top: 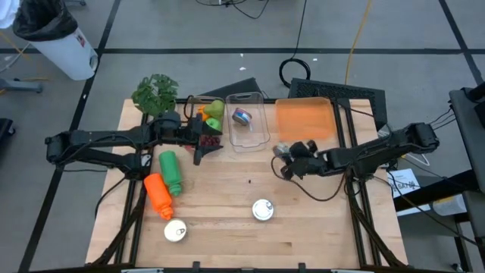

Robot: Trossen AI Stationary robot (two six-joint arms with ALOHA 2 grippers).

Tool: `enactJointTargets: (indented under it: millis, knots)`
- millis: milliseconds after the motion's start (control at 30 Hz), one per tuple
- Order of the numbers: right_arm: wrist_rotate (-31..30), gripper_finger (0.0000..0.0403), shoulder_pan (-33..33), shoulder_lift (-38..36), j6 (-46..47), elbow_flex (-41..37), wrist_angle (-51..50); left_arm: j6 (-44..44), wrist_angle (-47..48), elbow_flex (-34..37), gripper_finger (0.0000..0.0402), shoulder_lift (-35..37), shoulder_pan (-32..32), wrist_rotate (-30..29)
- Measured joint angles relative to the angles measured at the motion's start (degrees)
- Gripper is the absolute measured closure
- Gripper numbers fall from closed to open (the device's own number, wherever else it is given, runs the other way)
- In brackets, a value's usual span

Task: Pick & Place Food Item
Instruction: Put the right green tuna can into the right transparent bin

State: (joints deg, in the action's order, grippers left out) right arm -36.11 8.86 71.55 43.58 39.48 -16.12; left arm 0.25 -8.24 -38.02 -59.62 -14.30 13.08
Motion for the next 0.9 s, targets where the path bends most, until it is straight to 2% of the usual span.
enactJointTargets:
  millis: [133, 233, 333, 467, 600, 800, 900]
  knots:
    - [0.8, 0.0260, -0.4, -2.1, -23.1, 0.0, 12.3, 0.7, -8.6, 0.0, 0.0149, -3.8, 1.7, 1.5]
    - [6.6, 0.0260, -2.0, -2.9, -40.2, -0.1, 20.8, 2.6, -15.7, 0.0, 0.0149, -7.7, 2.6, 2.5]
    - [14.7, 0.0260, -5.1, -2.9, -49.1, -0.8, 30.0, 3.3, -21.3, 0.0, 0.0149, -12.2, 3.1, 2.5]
    - [26.4, 0.0260, -9.5, -2.8, -52.9, -0.9, 36.3, 1.0, -23.4, -2.3, 0.0149, -17.3, 3.2, 2.2]
    - [32.8, 0.0260, -12.7, -2.7, -53.7, -0.9, 38.9, -0.8, -23.1, -5.3, 0.0149, -21.5, 3.4, 1.9]
    - [36.4, 0.0260, -14.2, -2.2, -53.7, -1.0, 40.0, 0.2, -19.2, -9.4, 0.0147, -24.5, 4.9, 1.8]
    - [36.4, 0.0260, -14.2, -2.0, -54.1, -1.0, 41.2, 1.6, -17.5, -10.6, 0.0135, -24.6, 6.1, -1.2]
